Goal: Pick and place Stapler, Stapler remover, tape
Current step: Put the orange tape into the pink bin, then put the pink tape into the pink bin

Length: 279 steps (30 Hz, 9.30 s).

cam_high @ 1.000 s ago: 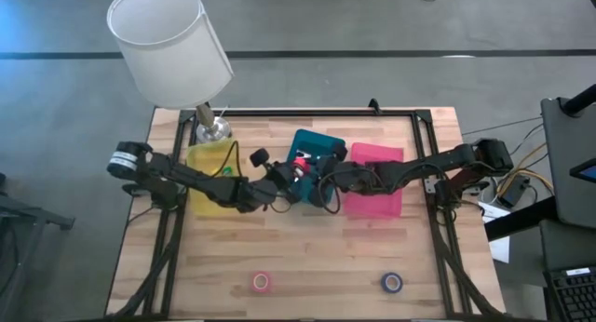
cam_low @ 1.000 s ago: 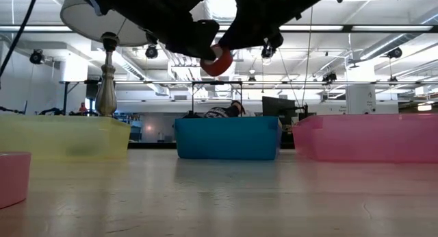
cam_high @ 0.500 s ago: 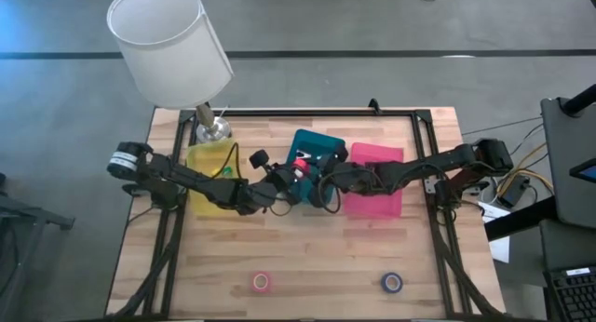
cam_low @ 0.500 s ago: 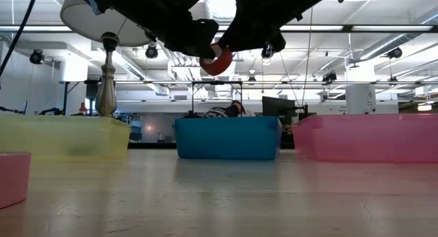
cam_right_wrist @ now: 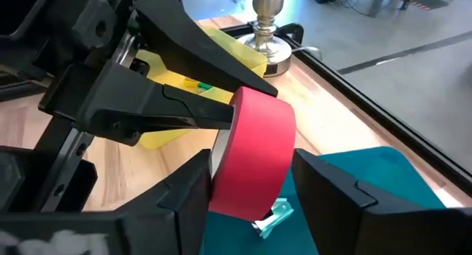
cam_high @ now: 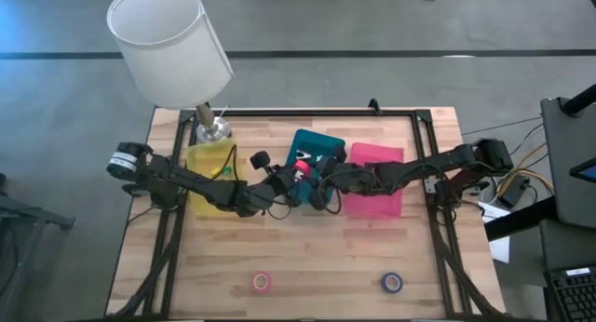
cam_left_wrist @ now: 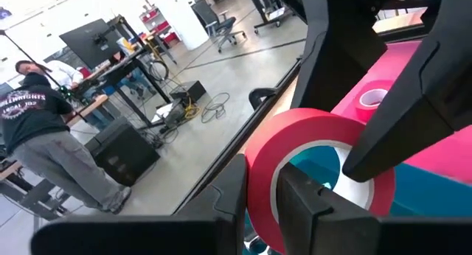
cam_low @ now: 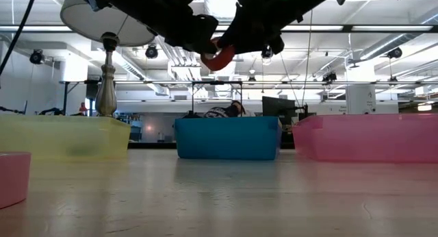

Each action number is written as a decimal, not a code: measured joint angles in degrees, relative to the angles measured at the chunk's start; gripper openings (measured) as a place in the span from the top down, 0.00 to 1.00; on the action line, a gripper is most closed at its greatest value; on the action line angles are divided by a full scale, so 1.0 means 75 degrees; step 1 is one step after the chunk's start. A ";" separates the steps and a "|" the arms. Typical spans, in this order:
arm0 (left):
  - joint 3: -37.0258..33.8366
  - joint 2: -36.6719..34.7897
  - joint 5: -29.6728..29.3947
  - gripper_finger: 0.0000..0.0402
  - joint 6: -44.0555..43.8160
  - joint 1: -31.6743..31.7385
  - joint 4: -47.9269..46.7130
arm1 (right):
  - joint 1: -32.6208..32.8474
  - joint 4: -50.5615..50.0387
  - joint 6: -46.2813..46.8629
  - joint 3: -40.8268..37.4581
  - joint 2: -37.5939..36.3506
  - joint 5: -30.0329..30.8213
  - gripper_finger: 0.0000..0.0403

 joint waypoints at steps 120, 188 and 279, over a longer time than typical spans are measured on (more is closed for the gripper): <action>-0.0009 0.0003 0.5012 0.64 -0.0393 0.0038 -0.1471 | 0.2423 -0.6517 0.4308 -0.0326 -0.0944 -0.1614 0.50; -0.0591 0.0648 0.7447 0.64 -0.5631 -0.3225 -0.3070 | 0.2675 -0.5283 -0.3077 0.0091 -0.0944 -0.0997 0.50; -0.0249 0.0370 0.1471 0.88 0.2480 0.0017 0.0969 | 0.1032 -0.1634 0.3098 -0.0114 -0.0766 0.0692 0.50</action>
